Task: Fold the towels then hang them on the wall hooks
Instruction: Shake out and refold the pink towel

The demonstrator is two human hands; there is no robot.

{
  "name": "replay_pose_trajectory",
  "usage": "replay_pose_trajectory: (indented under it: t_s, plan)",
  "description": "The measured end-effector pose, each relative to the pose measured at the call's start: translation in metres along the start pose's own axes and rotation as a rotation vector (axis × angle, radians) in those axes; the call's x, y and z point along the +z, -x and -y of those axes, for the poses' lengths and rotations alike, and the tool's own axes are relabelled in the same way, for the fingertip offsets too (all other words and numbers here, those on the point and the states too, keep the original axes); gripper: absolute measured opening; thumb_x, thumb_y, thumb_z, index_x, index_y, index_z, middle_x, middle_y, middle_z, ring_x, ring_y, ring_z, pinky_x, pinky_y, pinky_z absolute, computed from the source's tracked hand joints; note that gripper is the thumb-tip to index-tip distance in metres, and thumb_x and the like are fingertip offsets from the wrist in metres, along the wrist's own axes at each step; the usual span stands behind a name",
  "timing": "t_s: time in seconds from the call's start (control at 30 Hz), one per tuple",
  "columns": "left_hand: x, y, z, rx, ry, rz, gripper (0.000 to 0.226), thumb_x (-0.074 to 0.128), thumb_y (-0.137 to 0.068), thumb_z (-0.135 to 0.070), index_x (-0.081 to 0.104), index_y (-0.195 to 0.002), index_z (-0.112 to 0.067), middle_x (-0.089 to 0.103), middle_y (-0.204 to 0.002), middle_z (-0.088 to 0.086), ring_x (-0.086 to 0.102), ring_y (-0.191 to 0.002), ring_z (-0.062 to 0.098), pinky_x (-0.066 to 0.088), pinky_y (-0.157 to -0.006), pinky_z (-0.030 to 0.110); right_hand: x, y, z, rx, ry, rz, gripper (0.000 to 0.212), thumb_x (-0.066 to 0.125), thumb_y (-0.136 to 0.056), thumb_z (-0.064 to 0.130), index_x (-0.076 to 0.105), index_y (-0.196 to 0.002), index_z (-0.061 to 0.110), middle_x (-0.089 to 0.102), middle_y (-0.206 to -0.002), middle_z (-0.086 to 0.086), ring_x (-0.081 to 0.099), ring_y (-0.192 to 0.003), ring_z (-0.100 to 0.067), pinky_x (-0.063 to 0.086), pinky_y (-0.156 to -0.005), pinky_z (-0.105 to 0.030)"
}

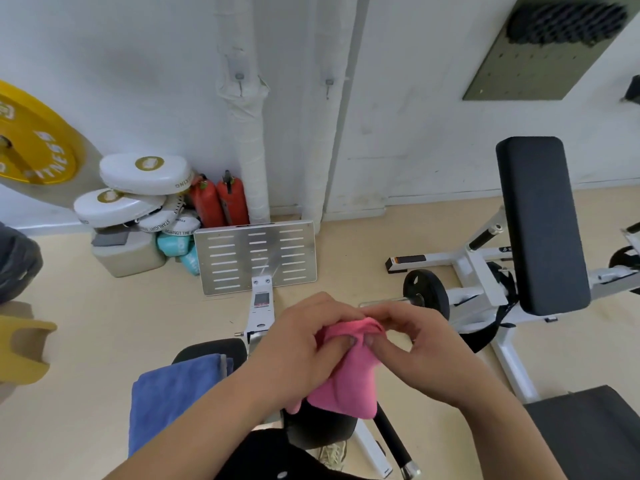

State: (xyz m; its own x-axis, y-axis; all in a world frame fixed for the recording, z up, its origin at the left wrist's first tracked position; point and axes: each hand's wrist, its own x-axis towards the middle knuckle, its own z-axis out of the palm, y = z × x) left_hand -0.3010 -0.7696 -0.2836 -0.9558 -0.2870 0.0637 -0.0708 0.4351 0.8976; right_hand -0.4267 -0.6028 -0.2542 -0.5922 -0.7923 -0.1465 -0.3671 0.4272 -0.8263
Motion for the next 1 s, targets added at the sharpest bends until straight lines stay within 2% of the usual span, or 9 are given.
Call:
replay_pose_trajectory:
  t_s: [0.17, 0.27, 0.33, 0.4, 0.47, 0.57, 0.73, 0.83, 1.0]
  plan:
    - [-0.011, 0.002, 0.009, -0.193, -0.087, 0.079, 0.019, 0.081, -0.081, -0.027, 0.072, -0.094, -0.037, 0.07, -0.087, -0.018, 0.066, -0.083, 0.002, 0.053, -0.077, 0.023, -0.007, 0.003, -0.01, 0.095, -0.053, -0.213, 0.026, 0.066, -0.091, 0.007, 0.077, -0.088, 0.03, 0.076, -0.085, 0.013, 0.069, -0.086, -0.005, 0.052, -0.076, -0.013]
    - [-0.025, 0.005, 0.022, -0.345, -0.124, 0.12, 0.014, 0.081, -0.08, -0.024, 0.071, -0.085, -0.031, 0.072, -0.077, -0.011, 0.068, -0.062, 0.012, 0.057, -0.062, 0.029, -0.014, 0.001, -0.025, 0.198, -0.146, -0.387, 0.023, 0.065, -0.093, 0.009, 0.076, -0.087, 0.029, 0.075, -0.081, 0.01, 0.068, -0.081, -0.008, 0.052, -0.07, -0.02]
    - [-0.032, 0.006, 0.035, -0.4, -0.187, 0.159, 0.014, 0.076, -0.082, -0.017, 0.07, -0.079, -0.029, 0.07, -0.069, -0.015, 0.065, -0.054, 0.008, 0.053, -0.056, 0.026, -0.022, -0.001, -0.036, 0.29, -0.204, -0.555, 0.019, 0.065, -0.094, 0.012, 0.075, -0.088, 0.027, 0.074, -0.079, 0.008, 0.066, -0.08, -0.011, 0.052, -0.071, -0.028]
    - [-0.037, 0.007, 0.047, -0.419, -0.261, 0.146, 0.021, 0.071, -0.082, -0.011, 0.07, -0.076, -0.031, 0.07, -0.07, -0.021, 0.062, -0.059, 0.0, 0.049, -0.058, 0.017, -0.031, -0.001, -0.048, 0.365, -0.236, -0.694, 0.016, 0.064, -0.095, 0.015, 0.073, -0.088, 0.026, 0.072, -0.079, 0.007, 0.064, -0.081, -0.013, 0.047, -0.07, -0.03]
    - [-0.04, 0.006, 0.053, -0.444, -0.201, 0.07, 0.021, 0.074, -0.084, -0.007, 0.072, -0.081, -0.028, 0.074, -0.077, -0.012, 0.066, -0.064, 0.005, 0.051, -0.059, 0.016, -0.038, 0.001, -0.06, 0.415, -0.254, -0.757, 0.014, 0.061, -0.096, 0.017, 0.071, -0.088, 0.023, 0.069, -0.08, 0.004, 0.062, -0.081, -0.016, 0.045, -0.068, -0.029]
    - [-0.046, 0.003, 0.051, -0.531, 0.091, -0.073, 0.012, 0.081, -0.084, -0.007, 0.072, -0.083, -0.015, 0.073, -0.073, 0.01, 0.061, -0.057, 0.019, 0.05, -0.05, 0.026, -0.043, 0.005, -0.076, 0.502, -0.199, -0.69, 0.011, 0.063, -0.096, 0.019, 0.07, -0.087, 0.017, 0.067, -0.078, 0.001, 0.059, -0.076, -0.018, 0.041, -0.062, -0.029]
    - [-0.044, -0.001, 0.046, -0.659, 0.167, -0.175, 0.036, 0.092, -0.072, -0.032, 0.066, -0.072, -0.007, 0.063, -0.063, 0.004, 0.055, -0.058, 0.015, 0.041, -0.052, 0.028, -0.03, 0.009, -0.075, 0.526, -0.183, -0.419, 0.004, 0.076, -0.091, 0.024, 0.076, -0.093, 0.02, 0.078, -0.086, -0.001, 0.071, -0.086, -0.017, 0.05, -0.069, -0.027]
    - [-0.034, -0.003, 0.022, -0.666, 0.382, -0.115, 0.026, 0.088, -0.077, -0.02, 0.071, -0.083, -0.002, 0.072, -0.07, 0.007, 0.063, -0.061, 0.015, 0.047, -0.052, 0.022, -0.013, 0.007, -0.063, 0.451, -0.159, -0.325, 0.01, 0.069, -0.096, 0.031, 0.077, -0.091, 0.028, 0.078, -0.082, 0.012, 0.07, -0.08, 0.0, 0.049, -0.071, -0.022]
    - [-0.004, 0.001, -0.013, -0.55, 0.612, 0.08, 0.013, 0.072, -0.093, -0.006, 0.08, -0.102, -0.012, 0.078, -0.103, 0.012, 0.069, -0.093, 0.015, 0.055, -0.091, 0.027, 0.029, -0.001, -0.026, 0.29, -0.389, -0.268, 0.018, 0.064, -0.1, 0.024, 0.08, -0.092, 0.021, 0.079, -0.083, 0.006, 0.069, -0.077, -0.001, 0.052, -0.07, -0.016]
